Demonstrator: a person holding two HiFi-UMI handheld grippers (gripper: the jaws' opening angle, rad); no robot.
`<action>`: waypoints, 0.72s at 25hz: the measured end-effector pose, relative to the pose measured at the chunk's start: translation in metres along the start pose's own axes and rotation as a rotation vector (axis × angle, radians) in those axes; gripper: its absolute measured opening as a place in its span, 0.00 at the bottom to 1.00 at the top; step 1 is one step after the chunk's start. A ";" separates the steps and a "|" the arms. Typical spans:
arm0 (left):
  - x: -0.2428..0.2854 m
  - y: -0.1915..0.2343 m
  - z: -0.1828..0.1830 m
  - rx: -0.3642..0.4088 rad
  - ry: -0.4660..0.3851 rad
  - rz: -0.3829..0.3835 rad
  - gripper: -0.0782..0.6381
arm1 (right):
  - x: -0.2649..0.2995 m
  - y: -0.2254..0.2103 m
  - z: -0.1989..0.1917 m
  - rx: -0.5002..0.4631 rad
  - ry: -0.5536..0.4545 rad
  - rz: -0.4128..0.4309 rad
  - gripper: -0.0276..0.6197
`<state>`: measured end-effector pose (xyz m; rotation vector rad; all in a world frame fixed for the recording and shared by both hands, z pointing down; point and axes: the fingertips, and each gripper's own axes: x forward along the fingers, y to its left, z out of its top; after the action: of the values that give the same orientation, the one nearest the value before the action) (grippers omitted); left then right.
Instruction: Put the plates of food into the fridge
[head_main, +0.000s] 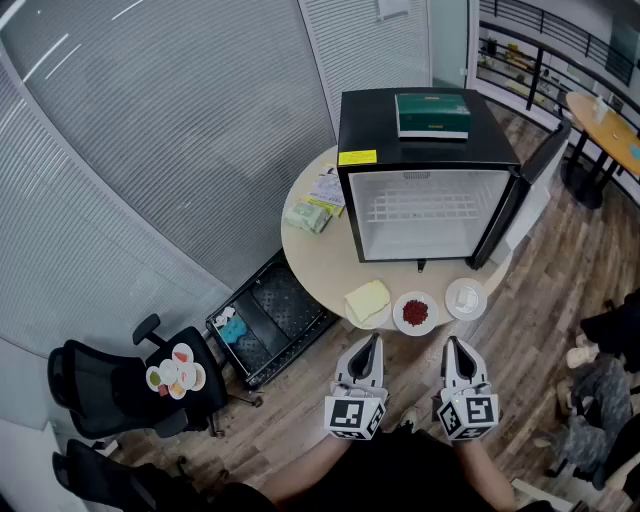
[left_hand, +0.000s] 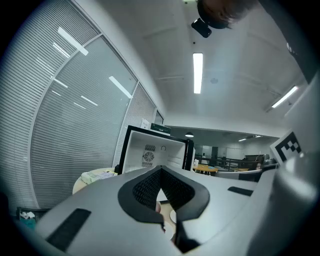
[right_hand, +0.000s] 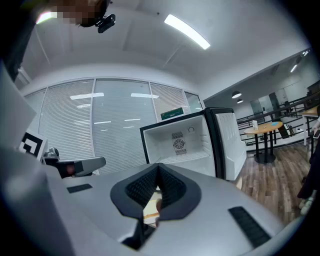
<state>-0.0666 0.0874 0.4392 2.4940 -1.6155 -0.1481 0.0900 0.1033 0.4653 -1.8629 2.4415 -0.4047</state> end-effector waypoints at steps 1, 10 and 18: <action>0.000 0.003 0.001 0.001 -0.001 -0.004 0.11 | 0.002 0.002 0.000 -0.003 -0.002 -0.004 0.05; -0.007 0.033 0.004 -0.007 0.002 -0.050 0.11 | 0.010 0.019 -0.012 0.037 -0.007 -0.070 0.05; -0.003 0.052 -0.002 -0.020 0.009 -0.099 0.11 | 0.023 -0.004 -0.067 0.239 0.087 -0.182 0.05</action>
<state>-0.1145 0.0694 0.4512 2.5566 -1.4800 -0.1640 0.0748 0.0924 0.5336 -2.0037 2.1637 -0.7653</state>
